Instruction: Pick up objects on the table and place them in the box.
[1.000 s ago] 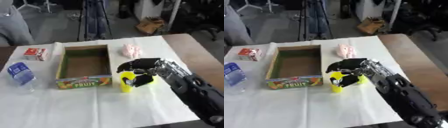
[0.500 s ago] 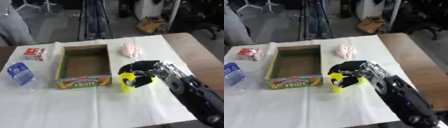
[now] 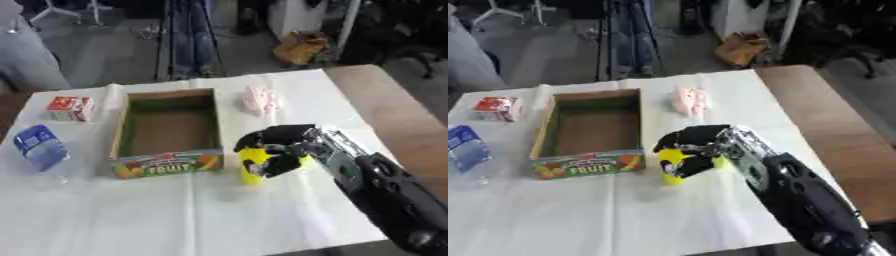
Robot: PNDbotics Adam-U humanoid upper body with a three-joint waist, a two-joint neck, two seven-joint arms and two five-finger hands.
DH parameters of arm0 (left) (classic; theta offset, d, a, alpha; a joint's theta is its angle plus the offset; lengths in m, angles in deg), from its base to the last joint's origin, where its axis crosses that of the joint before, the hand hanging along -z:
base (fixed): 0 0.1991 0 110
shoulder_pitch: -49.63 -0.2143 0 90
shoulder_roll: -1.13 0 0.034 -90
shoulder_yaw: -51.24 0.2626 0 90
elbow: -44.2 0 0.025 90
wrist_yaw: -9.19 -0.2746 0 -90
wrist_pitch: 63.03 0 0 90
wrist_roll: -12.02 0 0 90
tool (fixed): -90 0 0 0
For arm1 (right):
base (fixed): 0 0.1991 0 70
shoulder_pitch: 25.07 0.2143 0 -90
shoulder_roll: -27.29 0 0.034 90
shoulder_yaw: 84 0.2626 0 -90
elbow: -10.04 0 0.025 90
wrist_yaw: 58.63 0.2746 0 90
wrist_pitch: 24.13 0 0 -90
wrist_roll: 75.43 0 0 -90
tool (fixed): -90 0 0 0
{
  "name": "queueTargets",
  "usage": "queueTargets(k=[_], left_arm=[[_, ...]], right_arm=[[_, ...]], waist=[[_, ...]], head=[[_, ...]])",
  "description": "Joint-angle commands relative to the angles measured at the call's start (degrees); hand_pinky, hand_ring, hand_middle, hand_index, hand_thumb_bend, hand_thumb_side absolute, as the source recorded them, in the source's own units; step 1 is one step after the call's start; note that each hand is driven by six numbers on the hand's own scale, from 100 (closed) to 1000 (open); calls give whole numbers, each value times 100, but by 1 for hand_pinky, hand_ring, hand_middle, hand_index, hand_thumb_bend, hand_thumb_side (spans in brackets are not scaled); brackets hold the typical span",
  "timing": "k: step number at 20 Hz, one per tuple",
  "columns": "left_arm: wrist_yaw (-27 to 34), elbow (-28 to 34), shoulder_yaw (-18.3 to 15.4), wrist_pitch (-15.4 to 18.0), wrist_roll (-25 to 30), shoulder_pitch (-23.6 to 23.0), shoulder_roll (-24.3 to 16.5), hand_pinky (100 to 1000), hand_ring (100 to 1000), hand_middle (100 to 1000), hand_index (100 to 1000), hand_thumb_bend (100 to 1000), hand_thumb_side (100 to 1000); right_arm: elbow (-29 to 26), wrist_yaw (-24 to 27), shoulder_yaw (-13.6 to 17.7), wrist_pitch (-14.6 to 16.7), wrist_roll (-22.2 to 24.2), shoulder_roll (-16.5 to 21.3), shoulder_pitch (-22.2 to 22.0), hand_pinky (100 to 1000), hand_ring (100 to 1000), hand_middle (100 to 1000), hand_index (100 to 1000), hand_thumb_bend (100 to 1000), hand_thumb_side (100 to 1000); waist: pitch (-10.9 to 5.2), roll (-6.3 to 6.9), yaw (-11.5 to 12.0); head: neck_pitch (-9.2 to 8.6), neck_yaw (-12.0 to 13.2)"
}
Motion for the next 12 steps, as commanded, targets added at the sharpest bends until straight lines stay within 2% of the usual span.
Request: queueTargets(k=[1, 5, 7, 8, 12], left_arm=[[24, 111, -22, 10, 19, 74, -75, 539, 800, 786, 817, 556, 764], [26, 111, -21, 11, 25, 75, -73, 539, 800, 786, 817, 556, 764], [27, 111, -21, 13, 25, 76, -74, 539, 800, 786, 818, 557, 764], [28, 111, -20, 14, 26, 76, -74, 539, 801, 786, 818, 557, 764], [31, 111, -18, 13, 32, 78, -72, 539, 801, 786, 818, 557, 764]], right_arm=[[-28, 32, 16, 22, 37, 31, 88, 805, 907, 952, 988, 100, 1000], [-17, 18, -1, 35, 99, 27, 81, 796, 905, 955, 986, 100, 1000], [-15, -18, -12, 53, 142, 35, 82, 794, 906, 958, 987, 119, 1000], [-16, -45, -15, 67, 166, 40, 82, 788, 904, 961, 986, 170, 968], [-9, -165, -9, 124, 226, 43, 78, 782, 901, 962, 987, 202, 932]], waist=[[-42, 6, -3], [-43, 10, -3], [-43, 10, 1], [-43, 10, 4], [-42, 9, 8]], head=[[29, -11], [33, -17], [38, -22], [40, -25], [43, -29]])
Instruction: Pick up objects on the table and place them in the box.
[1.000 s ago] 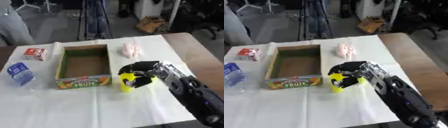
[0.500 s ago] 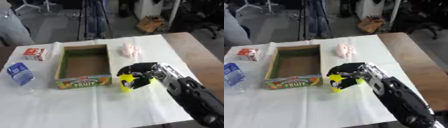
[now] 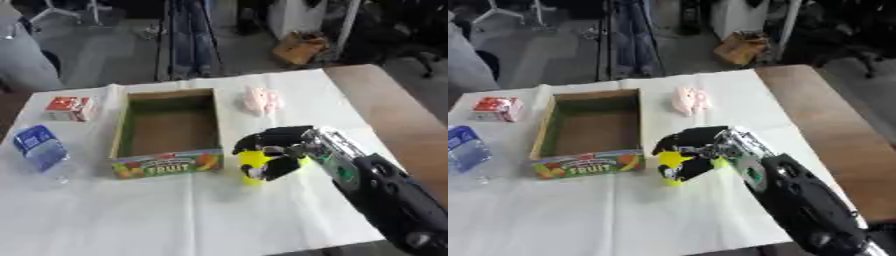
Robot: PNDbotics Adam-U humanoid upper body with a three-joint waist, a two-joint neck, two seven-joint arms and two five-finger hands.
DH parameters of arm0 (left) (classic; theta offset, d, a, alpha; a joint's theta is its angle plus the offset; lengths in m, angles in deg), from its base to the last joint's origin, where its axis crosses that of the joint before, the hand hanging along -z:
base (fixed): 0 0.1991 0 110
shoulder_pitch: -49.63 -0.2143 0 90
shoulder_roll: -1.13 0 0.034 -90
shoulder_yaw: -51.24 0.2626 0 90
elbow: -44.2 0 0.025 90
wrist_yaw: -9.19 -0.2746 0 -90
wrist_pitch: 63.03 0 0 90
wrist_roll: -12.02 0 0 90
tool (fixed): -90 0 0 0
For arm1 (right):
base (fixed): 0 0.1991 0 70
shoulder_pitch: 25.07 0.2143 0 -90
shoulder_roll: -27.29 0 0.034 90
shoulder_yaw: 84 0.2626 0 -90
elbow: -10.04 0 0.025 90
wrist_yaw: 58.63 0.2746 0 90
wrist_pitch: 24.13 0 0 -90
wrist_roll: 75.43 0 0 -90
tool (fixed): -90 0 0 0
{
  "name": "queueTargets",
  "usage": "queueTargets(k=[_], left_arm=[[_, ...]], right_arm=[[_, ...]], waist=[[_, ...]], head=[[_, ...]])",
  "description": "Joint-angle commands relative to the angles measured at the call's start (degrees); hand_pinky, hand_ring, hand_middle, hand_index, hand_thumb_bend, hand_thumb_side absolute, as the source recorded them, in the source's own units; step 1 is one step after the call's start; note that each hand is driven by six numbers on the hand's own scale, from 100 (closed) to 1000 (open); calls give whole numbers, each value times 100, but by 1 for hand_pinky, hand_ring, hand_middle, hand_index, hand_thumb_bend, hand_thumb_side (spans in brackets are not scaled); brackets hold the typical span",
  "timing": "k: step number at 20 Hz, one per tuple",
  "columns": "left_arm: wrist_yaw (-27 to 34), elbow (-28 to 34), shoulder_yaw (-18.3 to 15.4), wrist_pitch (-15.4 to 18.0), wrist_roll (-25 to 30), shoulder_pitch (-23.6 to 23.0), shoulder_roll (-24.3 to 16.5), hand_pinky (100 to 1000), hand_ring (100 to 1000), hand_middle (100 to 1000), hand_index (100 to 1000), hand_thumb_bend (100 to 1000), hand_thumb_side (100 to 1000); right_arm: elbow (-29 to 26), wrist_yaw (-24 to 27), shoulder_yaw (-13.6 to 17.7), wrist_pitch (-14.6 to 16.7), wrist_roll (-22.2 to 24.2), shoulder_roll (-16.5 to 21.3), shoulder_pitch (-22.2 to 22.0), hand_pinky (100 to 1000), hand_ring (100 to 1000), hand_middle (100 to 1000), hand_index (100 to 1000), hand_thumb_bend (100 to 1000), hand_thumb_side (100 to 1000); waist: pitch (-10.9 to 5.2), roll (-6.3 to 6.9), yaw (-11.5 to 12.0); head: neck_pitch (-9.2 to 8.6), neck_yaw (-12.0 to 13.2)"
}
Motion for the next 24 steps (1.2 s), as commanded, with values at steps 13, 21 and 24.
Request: queueTargets(k=[13, 21, 24], left_arm=[[37, 111, -17, 13, 28, 88, -72, 538, 801, 787, 818, 557, 764], [37, 111, -21, 10, 27, 85, -62, 538, 801, 787, 818, 556, 765], [37, 111, -22, 9, 26, 85, -61, 538, 801, 787, 818, 556, 764]], right_arm=[[235, -10, 117, 19, -46, -1, 42, 606, 739, 899, 951, 100, 286], [288, 406, 206, 20, -437, -23, 28, 463, 561, 770, 823, 100, 102], [301, 506, 215, 8, -530, -15, 23, 443, 532, 710, 765, 100, 100]], waist=[[-40, 15, 25], [-35, 19, 17], [-36, 18, 14]], head=[[32, -39], [23, -38], [22, -38]])
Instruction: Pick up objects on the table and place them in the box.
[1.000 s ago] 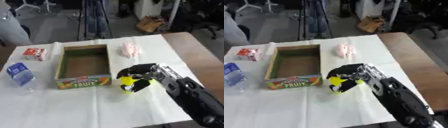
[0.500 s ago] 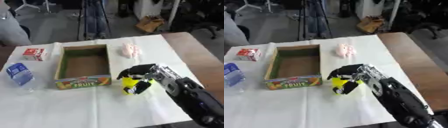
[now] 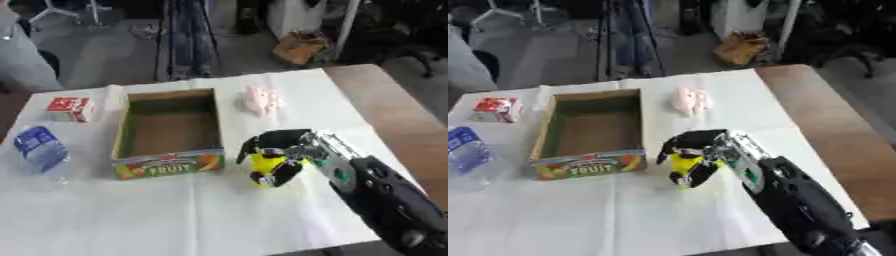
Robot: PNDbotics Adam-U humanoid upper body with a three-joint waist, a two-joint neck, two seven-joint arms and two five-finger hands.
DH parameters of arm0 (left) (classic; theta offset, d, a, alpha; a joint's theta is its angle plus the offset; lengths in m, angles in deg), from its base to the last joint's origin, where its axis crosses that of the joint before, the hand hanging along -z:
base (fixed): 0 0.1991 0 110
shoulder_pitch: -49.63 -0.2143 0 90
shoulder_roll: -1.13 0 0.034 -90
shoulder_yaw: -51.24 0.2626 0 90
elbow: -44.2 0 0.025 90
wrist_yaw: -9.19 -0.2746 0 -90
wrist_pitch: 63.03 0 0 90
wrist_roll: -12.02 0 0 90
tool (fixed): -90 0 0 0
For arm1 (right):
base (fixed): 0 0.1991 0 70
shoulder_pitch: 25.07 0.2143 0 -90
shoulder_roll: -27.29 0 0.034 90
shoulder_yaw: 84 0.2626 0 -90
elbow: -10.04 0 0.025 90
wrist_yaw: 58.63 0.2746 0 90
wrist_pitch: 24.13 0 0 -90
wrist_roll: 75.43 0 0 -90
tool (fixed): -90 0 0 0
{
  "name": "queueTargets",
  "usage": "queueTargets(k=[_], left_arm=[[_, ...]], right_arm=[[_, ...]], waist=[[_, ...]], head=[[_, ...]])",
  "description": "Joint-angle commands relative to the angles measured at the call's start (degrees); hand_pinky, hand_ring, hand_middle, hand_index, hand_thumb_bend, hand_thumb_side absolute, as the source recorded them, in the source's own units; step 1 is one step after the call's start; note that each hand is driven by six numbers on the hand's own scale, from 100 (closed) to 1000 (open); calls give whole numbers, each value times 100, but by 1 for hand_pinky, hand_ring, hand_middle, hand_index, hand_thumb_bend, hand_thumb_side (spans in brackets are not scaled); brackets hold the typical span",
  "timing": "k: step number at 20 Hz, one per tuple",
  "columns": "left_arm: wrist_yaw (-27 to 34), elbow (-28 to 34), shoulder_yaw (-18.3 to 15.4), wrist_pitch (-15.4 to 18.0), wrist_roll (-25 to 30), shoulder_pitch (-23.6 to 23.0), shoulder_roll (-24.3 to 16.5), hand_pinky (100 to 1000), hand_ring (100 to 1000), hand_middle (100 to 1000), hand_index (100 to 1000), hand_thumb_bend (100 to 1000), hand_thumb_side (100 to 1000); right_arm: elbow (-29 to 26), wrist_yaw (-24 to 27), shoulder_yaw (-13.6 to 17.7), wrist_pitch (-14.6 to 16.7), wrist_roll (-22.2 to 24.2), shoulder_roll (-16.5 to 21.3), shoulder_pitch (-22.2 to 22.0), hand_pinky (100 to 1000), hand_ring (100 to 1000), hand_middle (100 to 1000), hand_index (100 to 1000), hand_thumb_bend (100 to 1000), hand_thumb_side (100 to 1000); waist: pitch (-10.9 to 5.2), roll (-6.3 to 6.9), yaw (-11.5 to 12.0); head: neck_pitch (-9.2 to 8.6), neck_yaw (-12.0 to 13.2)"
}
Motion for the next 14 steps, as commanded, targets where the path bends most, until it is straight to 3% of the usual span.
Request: queueTargets(k=[1, 6, 14], left_arm=[[21, 111, -24, -3, 13, 79, -64, 538, 801, 787, 818, 556, 764], [21, 111, -27, -5, 11, 80, -65, 538, 801, 787, 818, 556, 764], [23, 111, -28, -14, 14, 67, -83, 538, 801, 787, 817, 557, 764]], right_arm=[[-19, 180, 79, -13, -126, 83, 72, 443, 532, 710, 765, 100, 100], [-140, 410, 104, -62, -201, 128, 75, 425, 516, 685, 749, 100, 100], [-1167, 889, 218, -272, -149, 468, 380, 430, 529, 700, 764, 100, 100]], waist=[[-39, 13, -3], [-45, 11, -11], [-81, -17, -22]], head=[[19, 1], [13, 5], [21, 10]])
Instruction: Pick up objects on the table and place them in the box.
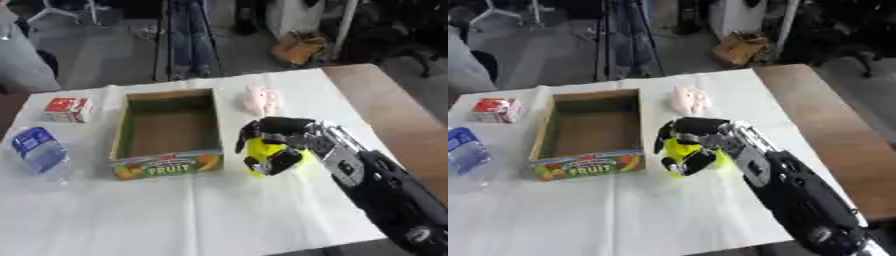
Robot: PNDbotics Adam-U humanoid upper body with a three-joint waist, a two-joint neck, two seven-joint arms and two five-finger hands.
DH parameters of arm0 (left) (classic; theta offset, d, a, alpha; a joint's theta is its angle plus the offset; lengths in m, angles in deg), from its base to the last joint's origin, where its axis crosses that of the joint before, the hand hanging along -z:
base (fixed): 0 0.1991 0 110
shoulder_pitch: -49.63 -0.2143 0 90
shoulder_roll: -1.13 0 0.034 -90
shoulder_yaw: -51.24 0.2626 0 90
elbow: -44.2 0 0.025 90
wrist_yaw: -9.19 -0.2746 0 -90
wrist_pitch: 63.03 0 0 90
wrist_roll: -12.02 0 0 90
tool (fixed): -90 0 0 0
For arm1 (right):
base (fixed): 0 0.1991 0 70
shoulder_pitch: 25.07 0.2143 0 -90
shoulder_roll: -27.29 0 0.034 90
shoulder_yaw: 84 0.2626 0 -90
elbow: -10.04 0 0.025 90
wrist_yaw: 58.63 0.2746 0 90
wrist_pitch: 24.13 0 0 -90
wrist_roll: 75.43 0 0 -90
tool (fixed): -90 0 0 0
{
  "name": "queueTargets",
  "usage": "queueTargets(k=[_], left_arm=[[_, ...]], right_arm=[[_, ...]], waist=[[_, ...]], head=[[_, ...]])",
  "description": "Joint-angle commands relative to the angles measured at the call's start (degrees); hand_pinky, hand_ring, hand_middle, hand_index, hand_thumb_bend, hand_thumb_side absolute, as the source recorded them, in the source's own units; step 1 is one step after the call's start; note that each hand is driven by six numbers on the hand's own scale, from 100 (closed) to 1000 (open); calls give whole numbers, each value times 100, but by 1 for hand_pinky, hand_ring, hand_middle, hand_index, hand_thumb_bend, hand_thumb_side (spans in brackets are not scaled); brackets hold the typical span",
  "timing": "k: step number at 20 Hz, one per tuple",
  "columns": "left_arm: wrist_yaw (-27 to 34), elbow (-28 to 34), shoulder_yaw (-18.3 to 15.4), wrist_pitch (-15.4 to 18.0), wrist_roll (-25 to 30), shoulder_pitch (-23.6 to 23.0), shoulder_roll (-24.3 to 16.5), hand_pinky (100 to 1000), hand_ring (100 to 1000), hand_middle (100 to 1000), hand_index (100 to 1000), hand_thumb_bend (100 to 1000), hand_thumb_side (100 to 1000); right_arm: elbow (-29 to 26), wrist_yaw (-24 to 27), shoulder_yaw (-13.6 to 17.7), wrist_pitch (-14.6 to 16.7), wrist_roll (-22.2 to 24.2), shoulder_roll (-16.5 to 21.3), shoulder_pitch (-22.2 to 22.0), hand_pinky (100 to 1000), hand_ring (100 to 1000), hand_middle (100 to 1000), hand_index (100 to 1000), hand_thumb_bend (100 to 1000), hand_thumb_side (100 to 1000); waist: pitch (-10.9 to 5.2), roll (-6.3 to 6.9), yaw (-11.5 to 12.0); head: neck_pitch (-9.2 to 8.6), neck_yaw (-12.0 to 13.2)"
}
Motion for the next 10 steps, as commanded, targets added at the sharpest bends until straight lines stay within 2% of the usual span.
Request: queueTargets(k=[1, 6, 10], left_arm=[[24, 111, -28, -11, 9, 66, -85, 538, 801, 787, 818, 556, 764], [29, 111, -22, -12, 15, 60, -98, 538, 802, 787, 819, 557, 765], [38, 111, -4, -9, 33, 65, -102, 538, 802, 787, 818, 556, 766]], right_arm=[[-483, 221, 128, -103, 43, 288, 227, 430, 530, 702, 764, 100, 100], [-771, 405, 200, -207, 115, 390, 404, 435, 537, 712, 773, 100, 100], [-734, 431, 220, -255, 112, 309, 573, 436, 542, 716, 778, 100, 100]], waist=[[-74, -10, -5], [-93, -28, -8], [-100, -36, 1]], head=[[23, 10], [30, -4], [29, -47]])
